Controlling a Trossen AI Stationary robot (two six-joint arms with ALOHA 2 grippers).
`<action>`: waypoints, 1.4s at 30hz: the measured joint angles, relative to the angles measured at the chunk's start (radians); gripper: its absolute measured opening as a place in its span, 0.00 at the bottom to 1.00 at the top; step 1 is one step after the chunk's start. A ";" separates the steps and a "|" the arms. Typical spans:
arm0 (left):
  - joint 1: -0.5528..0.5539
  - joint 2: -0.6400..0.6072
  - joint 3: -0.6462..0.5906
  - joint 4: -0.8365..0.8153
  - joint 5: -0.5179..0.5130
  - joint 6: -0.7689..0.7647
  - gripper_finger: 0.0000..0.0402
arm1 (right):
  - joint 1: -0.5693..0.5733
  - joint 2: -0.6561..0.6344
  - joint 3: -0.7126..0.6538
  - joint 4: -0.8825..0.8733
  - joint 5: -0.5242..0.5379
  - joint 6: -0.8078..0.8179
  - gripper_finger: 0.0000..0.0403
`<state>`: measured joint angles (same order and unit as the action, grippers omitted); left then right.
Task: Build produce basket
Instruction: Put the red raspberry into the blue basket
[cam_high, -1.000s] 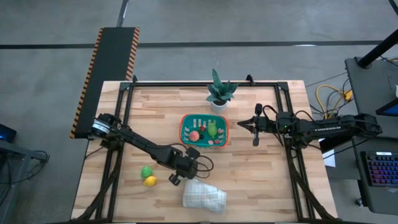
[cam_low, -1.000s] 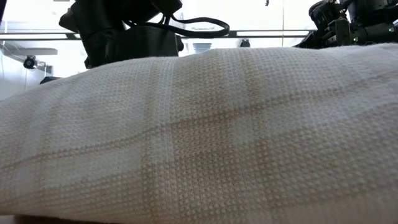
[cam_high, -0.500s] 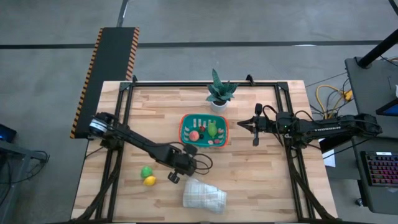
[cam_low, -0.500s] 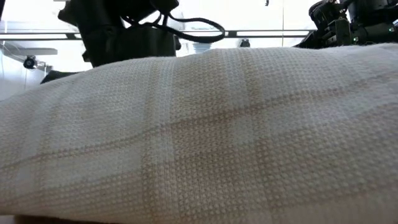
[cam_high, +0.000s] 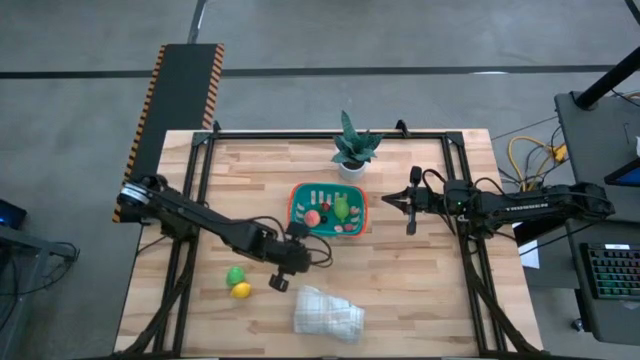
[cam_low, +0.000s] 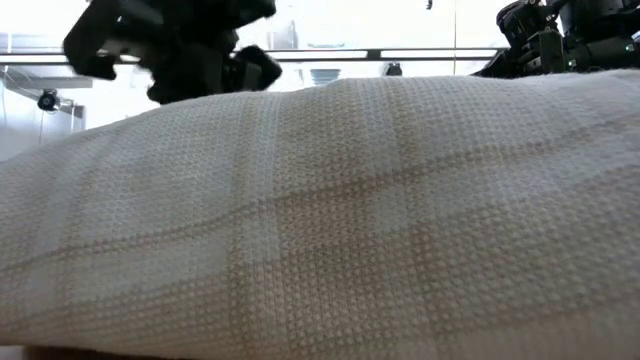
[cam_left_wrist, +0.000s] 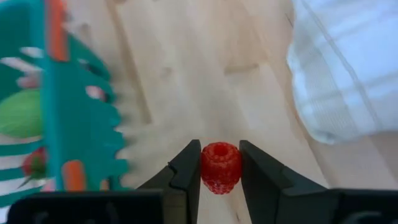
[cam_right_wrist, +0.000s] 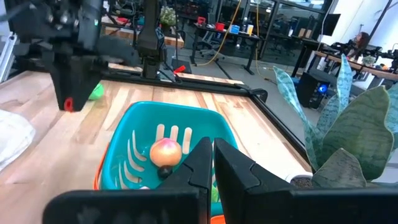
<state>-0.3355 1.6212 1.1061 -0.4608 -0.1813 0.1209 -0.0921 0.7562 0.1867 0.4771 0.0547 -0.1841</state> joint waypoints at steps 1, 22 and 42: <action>-0.001 -0.013 0.000 -0.001 -0.021 -0.010 0.18 | 0.000 0.000 0.000 0.000 0.000 0.000 0.02; -0.001 -0.244 -0.125 0.152 -0.210 -0.006 0.18 | 0.000 0.000 0.000 0.000 0.000 0.000 0.02; 0.056 -0.740 -0.843 1.111 -0.267 0.173 0.17 | 0.000 0.000 0.000 0.021 0.000 0.008 0.02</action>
<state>-0.2791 0.8815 0.2627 0.6505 -0.4480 0.2941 -0.0921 0.7559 0.1867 0.4984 0.0544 -0.1757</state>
